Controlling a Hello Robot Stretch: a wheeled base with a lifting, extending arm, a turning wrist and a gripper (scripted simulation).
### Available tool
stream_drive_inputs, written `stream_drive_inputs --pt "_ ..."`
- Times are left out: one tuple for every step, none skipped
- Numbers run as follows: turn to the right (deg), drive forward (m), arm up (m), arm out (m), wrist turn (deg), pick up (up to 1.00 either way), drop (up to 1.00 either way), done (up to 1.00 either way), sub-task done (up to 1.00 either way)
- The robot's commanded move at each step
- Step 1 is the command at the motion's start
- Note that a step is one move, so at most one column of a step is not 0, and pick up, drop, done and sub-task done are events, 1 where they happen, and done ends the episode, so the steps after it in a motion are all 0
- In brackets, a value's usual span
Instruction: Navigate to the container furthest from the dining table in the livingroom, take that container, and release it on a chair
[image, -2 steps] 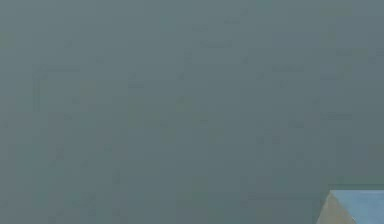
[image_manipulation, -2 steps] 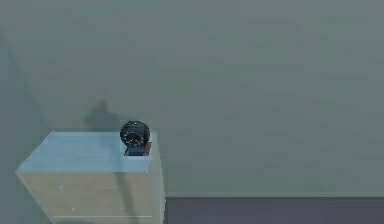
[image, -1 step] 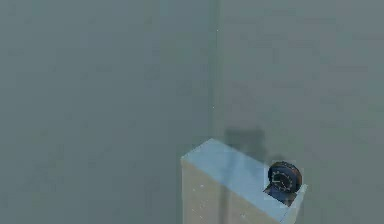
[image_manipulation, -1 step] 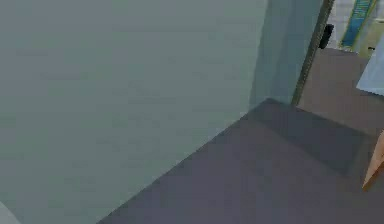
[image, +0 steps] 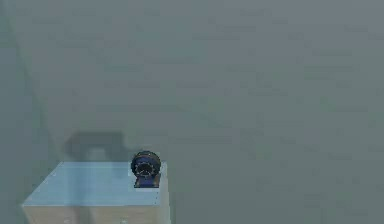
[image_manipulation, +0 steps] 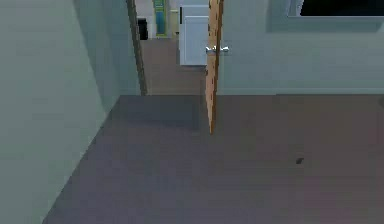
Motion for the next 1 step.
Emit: stream_drive_inputs --pt "45.0 0.0 0.0 0.0 0.0 0.0 0.0 0.0 0.0"
